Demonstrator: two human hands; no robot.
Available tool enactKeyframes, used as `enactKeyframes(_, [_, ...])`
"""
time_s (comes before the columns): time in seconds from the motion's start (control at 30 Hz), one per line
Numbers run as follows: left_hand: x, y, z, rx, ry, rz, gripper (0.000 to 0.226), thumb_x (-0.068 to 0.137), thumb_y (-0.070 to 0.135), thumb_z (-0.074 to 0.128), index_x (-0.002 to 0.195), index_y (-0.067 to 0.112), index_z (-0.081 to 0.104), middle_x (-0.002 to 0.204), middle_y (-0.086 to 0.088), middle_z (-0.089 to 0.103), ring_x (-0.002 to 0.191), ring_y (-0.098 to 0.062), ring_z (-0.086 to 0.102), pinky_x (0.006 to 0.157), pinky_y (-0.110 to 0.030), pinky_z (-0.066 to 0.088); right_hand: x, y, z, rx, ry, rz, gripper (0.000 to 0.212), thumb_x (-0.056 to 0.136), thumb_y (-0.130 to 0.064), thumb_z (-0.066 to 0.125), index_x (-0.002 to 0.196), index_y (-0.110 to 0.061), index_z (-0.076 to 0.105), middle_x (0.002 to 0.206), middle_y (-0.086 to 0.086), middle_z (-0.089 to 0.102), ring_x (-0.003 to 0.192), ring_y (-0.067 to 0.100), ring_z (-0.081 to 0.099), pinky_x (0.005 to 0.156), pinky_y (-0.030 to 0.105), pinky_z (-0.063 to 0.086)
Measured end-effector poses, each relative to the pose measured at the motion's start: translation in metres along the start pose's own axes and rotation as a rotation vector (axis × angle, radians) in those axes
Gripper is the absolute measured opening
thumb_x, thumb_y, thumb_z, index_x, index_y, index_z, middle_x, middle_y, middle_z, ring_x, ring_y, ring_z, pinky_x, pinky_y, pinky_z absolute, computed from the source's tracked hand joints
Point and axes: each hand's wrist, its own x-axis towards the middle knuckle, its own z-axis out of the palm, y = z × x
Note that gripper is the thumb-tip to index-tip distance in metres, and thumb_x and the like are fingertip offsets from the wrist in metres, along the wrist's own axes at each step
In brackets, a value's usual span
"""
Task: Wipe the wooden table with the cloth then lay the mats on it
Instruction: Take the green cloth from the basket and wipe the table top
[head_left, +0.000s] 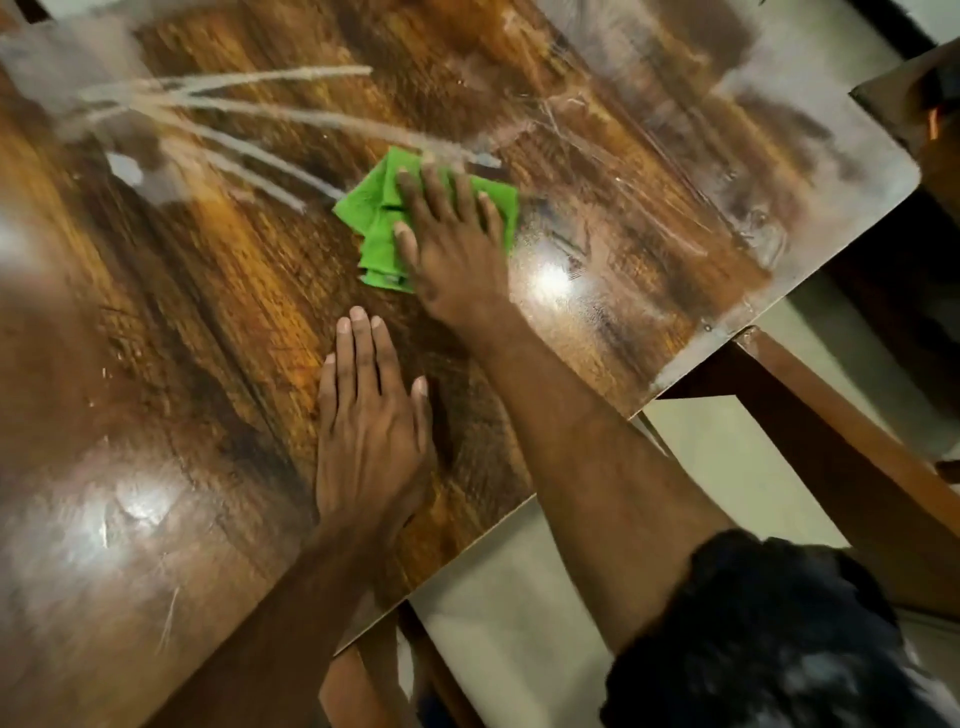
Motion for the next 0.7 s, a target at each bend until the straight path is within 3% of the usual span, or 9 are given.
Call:
enactKeyframes(0.1, [-0.001, 0.001, 0.000, -0.042, -0.027, 0.006, 0.067, 0.113, 0.037, 0.018, 0.169, 0.006, 0.000, 0.179, -0.012, -0.001, 0.166, -0.021, -0.005, 0.134, -0.049, 0.013, -0.009, -0.017, 0.005, -0.072, -0.021, -0.219, 0.060, 0.114, -0.047, 0.022, 0.171, -0.032, 0.011, 0.180, 0.000, 0.002, 0.166, 0.025, 0.001, 0.132, 0.049, 0.010])
enactKeyframes(0.17, [0.000, 0.002, -0.002, -0.052, -0.031, 0.002, 0.067, 0.113, 0.037, 0.018, 0.170, 0.006, 0.002, 0.179, -0.011, -0.001, 0.166, -0.020, -0.005, 0.134, -0.048, 0.012, -0.019, -0.001, 0.006, -0.073, 0.011, -0.220, 0.059, 0.113, -0.046, 0.022, 0.171, -0.033, 0.014, 0.180, -0.003, 0.007, 0.166, 0.022, 0.006, 0.132, 0.046, 0.012])
enactKeyframes(0.27, [0.001, 0.003, -0.005, -0.031, -0.028, -0.008, 0.067, 0.112, 0.037, 0.019, 0.170, 0.006, 0.005, 0.179, -0.011, 0.002, 0.166, -0.020, -0.003, 0.134, -0.047, 0.012, -0.040, 0.052, -0.003, 0.013, 0.078, 0.004, 0.062, 0.111, -0.047, 0.014, 0.170, -0.030, 0.018, 0.179, -0.002, 0.010, 0.166, 0.022, 0.006, 0.132, 0.048, 0.013])
enactKeyframes(0.4, [0.000, 0.002, -0.005, -0.008, -0.030, 0.004, 0.068, 0.112, 0.038, 0.017, 0.169, 0.005, 0.003, 0.179, -0.012, 0.000, 0.166, -0.021, -0.003, 0.134, -0.048, 0.014, -0.098, 0.129, -0.018, 0.011, 0.170, 0.347, 0.061, 0.113, -0.048, 0.014, 0.171, -0.029, 0.009, 0.180, -0.002, 0.002, 0.166, 0.019, -0.002, 0.134, 0.048, 0.009])
enactKeyframes(0.5, [0.000, 0.003, -0.005, 0.001, -0.032, 0.003, 0.068, 0.112, 0.038, 0.017, 0.169, 0.004, 0.003, 0.179, -0.013, 0.001, 0.166, -0.023, -0.003, 0.133, -0.049, 0.016, -0.131, 0.146, -0.021, 0.033, 0.219, 0.533, 0.061, 0.114, -0.046, 0.017, 0.171, -0.030, 0.008, 0.180, -0.005, 0.000, 0.166, 0.017, -0.005, 0.134, 0.049, 0.007])
enactKeyframes(0.6, [0.001, 0.003, -0.005, 0.037, -0.037, 0.000, 0.069, 0.112, 0.038, 0.016, 0.169, 0.003, 0.003, 0.178, -0.014, 0.001, 0.166, -0.024, -0.002, 0.133, -0.050, 0.017, -0.133, 0.135, -0.018, 0.071, 0.221, 0.597, 0.062, 0.113, -0.046, 0.016, 0.171, -0.030, 0.007, 0.180, -0.004, -0.001, 0.166, 0.018, -0.007, 0.134, 0.051, 0.006])
enactKeyframes(0.7, [0.001, 0.004, -0.004, 0.062, -0.031, 0.008, 0.069, 0.111, 0.038, 0.016, 0.169, 0.002, 0.003, 0.178, -0.014, 0.001, 0.166, -0.025, 0.000, 0.133, -0.049, 0.016, -0.123, 0.103, -0.012, 0.072, 0.167, 0.499, 0.062, 0.113, -0.046, 0.016, 0.171, -0.030, 0.003, 0.180, -0.002, -0.004, 0.166, 0.022, -0.010, 0.134, 0.052, 0.007])
